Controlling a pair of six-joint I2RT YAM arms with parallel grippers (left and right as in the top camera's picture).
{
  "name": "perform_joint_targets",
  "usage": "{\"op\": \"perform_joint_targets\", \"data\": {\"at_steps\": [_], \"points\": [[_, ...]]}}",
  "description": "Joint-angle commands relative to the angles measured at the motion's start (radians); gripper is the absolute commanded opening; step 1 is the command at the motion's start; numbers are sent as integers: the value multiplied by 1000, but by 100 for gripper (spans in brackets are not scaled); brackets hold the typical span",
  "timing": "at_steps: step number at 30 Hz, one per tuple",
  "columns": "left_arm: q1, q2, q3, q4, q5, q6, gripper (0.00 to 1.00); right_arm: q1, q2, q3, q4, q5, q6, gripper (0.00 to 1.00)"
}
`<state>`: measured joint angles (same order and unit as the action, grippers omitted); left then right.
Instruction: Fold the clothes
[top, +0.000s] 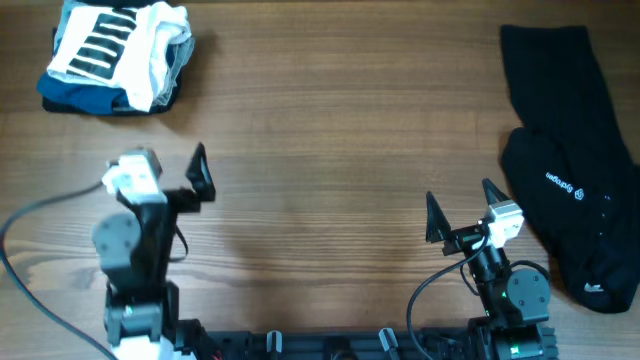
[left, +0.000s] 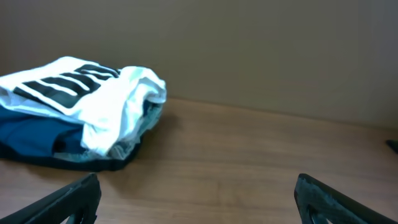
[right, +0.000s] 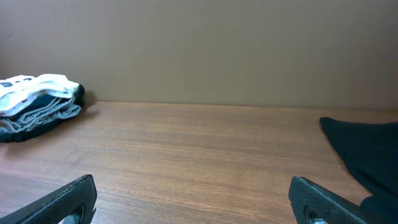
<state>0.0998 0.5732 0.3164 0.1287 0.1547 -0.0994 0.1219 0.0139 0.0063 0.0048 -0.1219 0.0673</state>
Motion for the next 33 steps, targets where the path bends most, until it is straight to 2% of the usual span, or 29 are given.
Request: {"op": "perform_joint_targets", "data": {"at_steps": [1,5,13,18,20,33], "points": [[-40,-173,-113,5,-37,-21,100,5,-9,-1,2,10,14,100],[-52,-317,-203,-6,-59,-22,100,5,-9,-1,2,10,14,100],[-52,-462,-310,-12,-58,-23,100,5,-9,-1,2,10,14,100],[-52,-559,-311,-147,-63,-37,100,5,-9,-1,2,10,14,100],[-52,-570,-311,-202,-63,-37,100,5,-9,-1,2,10,14,100],[-52,-567,-311,-198,-63,-37,100,5,-9,-1,2,11,13,100]]}}
